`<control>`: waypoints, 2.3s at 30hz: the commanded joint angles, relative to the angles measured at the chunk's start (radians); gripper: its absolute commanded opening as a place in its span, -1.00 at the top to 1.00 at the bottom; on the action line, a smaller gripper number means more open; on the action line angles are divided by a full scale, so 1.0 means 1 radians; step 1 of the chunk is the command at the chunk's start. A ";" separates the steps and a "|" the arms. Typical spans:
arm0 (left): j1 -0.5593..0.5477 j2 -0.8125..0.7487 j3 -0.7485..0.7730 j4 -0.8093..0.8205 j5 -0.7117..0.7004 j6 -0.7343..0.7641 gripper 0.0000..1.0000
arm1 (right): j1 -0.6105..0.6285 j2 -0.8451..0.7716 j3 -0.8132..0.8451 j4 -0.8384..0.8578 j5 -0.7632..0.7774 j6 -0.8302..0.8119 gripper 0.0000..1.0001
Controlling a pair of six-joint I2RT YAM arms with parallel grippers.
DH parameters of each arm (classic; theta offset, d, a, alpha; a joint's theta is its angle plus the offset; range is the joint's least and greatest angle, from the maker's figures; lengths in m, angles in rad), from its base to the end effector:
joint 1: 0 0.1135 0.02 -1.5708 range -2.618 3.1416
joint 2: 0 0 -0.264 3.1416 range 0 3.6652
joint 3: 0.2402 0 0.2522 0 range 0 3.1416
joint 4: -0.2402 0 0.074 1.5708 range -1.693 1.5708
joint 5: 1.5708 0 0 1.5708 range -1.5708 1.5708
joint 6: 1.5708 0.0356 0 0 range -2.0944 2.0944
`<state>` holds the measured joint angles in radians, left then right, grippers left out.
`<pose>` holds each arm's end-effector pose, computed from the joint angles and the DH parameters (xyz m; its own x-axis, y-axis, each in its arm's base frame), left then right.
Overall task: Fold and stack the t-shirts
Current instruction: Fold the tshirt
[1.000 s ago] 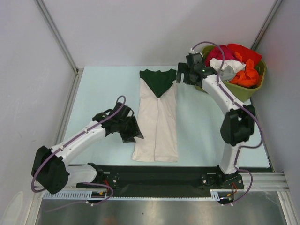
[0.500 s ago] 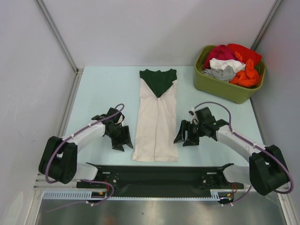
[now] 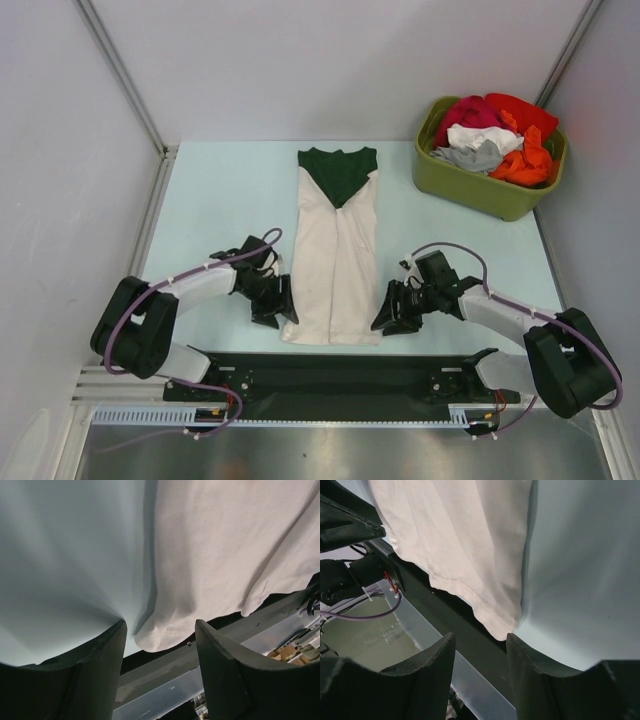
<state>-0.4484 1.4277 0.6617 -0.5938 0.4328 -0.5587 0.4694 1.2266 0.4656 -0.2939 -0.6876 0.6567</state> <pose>0.1943 -0.1100 0.1443 -0.9977 -0.0540 0.0398 -0.0662 0.8861 -0.4588 0.1679 0.1105 0.1482 -0.9983 0.0227 -0.0537 -0.0244 0.6739 0.7384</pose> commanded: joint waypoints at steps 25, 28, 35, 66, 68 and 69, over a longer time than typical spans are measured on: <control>-0.108 -0.004 -0.172 0.134 0.020 -0.136 0.21 | 0.011 0.036 -0.122 0.162 0.013 0.098 0.03; -0.108 -0.009 -0.174 0.138 0.004 -0.139 0.34 | 0.023 0.057 -0.142 0.211 -0.010 0.135 0.05; -0.108 -0.016 -0.165 0.140 -0.020 -0.129 0.92 | 0.055 0.071 -0.156 0.224 0.046 0.153 0.25; -0.159 -0.237 -0.096 0.088 -0.035 -0.170 0.99 | 0.091 -0.124 -0.009 -0.102 0.148 0.120 1.00; -0.154 -0.222 0.005 0.053 -0.045 -0.162 0.99 | 0.031 -0.090 0.046 -0.132 0.137 0.087 1.00; -0.147 -0.198 0.041 0.045 -0.045 -0.161 0.99 | 0.006 -0.073 0.111 -0.145 0.129 0.046 1.00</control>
<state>-0.6041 1.2201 0.5632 -0.5266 0.4255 -0.7467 0.5392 1.1198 0.4446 -0.3729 -0.5564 0.7956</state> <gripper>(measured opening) 0.022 0.019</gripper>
